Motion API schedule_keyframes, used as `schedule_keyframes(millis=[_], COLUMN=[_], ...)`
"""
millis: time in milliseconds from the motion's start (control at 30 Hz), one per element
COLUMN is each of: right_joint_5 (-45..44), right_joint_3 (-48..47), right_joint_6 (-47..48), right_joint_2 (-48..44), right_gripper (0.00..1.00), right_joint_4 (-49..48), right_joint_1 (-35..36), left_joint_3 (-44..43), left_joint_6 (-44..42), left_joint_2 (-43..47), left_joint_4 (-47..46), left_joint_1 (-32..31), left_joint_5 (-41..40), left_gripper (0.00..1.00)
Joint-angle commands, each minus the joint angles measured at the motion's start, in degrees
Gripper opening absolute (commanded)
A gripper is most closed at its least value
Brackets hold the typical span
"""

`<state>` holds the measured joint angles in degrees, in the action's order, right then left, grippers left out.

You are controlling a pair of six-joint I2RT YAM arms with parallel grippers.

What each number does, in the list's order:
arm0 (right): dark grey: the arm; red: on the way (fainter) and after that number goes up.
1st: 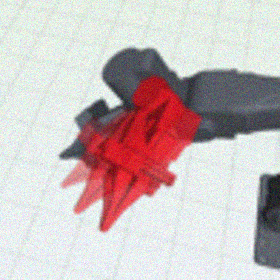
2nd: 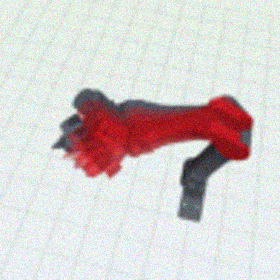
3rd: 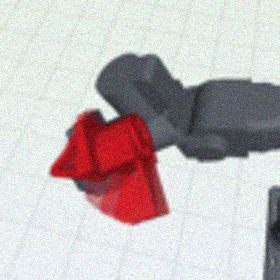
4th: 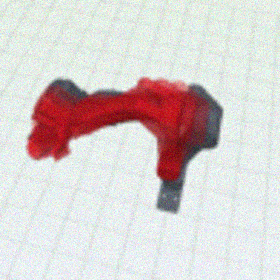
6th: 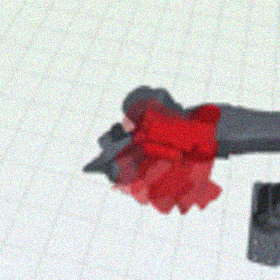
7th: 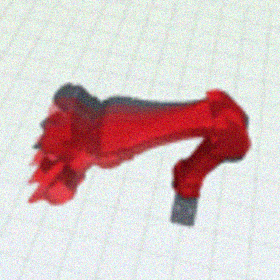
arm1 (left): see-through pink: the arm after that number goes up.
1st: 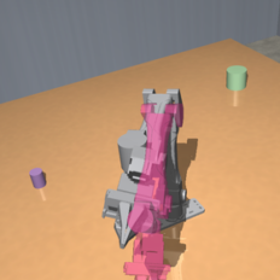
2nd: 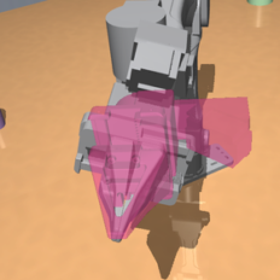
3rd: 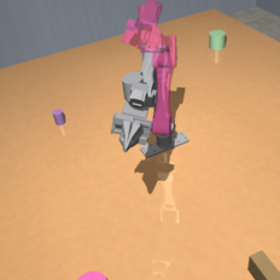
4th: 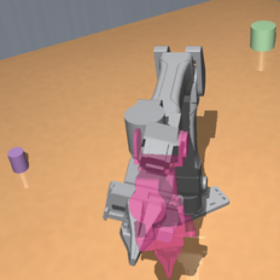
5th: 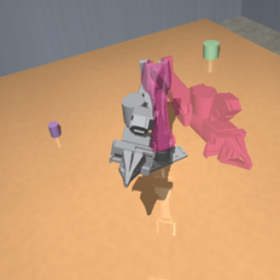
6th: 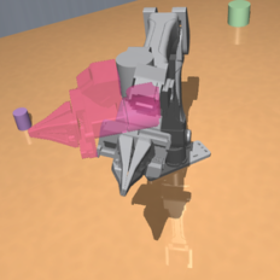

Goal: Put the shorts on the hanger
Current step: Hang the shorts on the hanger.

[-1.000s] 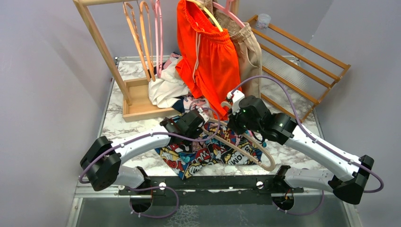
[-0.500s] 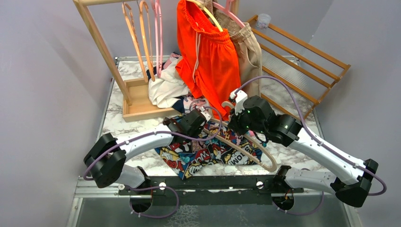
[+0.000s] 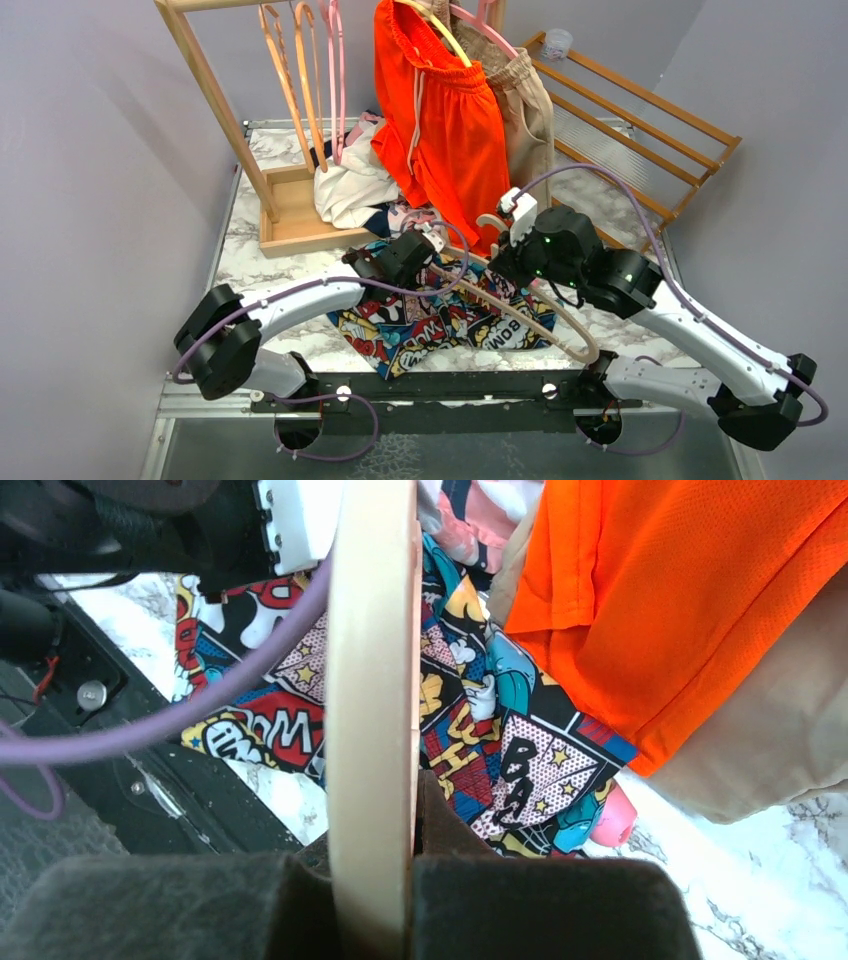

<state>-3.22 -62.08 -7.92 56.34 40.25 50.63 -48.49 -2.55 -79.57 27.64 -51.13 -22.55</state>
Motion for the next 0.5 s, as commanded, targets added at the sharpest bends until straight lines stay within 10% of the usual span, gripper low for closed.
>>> schedule_keyframes(millis=[0, 467], right_joint_5=[6.7, 18.4], right_joint_3=[-1.5, 2.6], right_joint_6=[5.3, 16.1], right_joint_2=[-4.7, -16.0], right_gripper=[0.01, 0.01], right_joint_4=[0.5, -4.6], right_joint_1=[-0.1, 0.0], left_joint_3=[-6.0, -16.9], left_joint_6=[2.0, 10.2], left_joint_2=[5.7, 7.6], left_joint_4=[4.8, 17.1], left_joint_1=[-0.1, -0.1], left_joint_5=[-0.4, 7.8], left_gripper=[0.00, 0.00])
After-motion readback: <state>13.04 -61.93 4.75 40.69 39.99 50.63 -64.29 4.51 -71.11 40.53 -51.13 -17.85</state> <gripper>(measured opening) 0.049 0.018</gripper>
